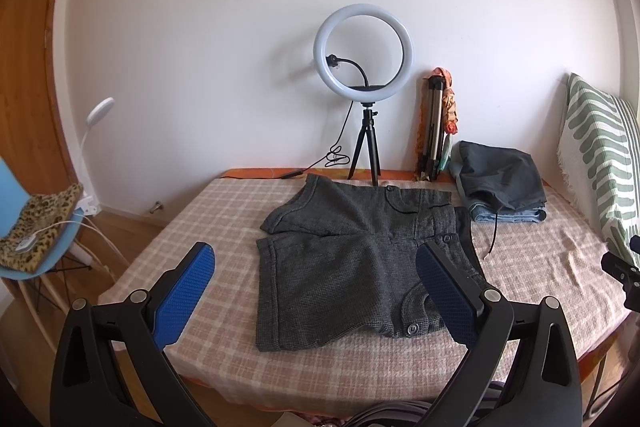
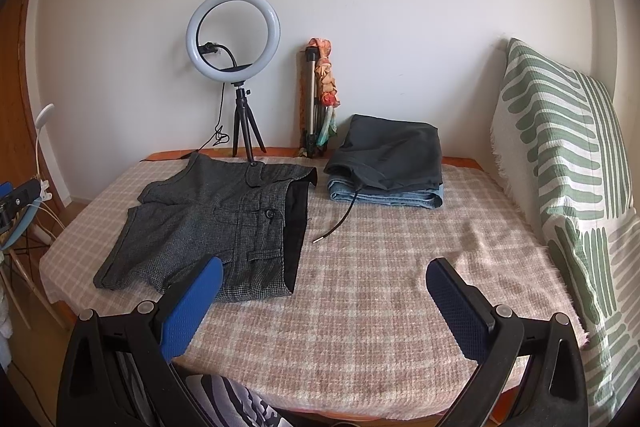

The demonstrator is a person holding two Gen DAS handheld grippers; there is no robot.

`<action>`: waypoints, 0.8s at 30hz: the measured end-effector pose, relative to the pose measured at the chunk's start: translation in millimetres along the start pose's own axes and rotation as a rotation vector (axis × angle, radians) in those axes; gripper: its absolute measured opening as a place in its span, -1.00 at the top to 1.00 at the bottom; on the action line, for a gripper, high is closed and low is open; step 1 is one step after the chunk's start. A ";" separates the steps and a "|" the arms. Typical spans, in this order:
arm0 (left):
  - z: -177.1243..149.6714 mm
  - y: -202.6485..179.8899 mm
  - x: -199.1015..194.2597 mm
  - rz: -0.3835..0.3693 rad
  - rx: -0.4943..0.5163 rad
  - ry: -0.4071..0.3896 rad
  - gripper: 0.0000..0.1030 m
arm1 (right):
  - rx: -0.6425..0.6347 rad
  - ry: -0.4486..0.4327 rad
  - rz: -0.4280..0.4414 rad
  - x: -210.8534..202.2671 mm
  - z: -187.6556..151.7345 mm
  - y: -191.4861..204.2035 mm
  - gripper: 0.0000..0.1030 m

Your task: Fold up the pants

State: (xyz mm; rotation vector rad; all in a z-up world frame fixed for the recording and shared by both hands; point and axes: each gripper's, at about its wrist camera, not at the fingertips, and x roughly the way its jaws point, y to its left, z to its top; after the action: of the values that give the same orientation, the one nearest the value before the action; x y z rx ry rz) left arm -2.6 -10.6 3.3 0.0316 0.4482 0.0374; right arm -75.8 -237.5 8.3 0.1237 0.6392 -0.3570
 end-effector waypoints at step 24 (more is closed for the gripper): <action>-4.6 15.5 19.2 0.022 0.013 0.023 -0.95 | -0.014 0.008 0.004 4.2 -2.9 5.5 -0.99</action>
State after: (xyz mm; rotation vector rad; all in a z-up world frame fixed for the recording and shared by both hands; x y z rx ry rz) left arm 12.3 5.8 -8.5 0.0494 0.4708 0.0569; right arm -72.2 -233.0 3.5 0.1135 0.6488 -0.3481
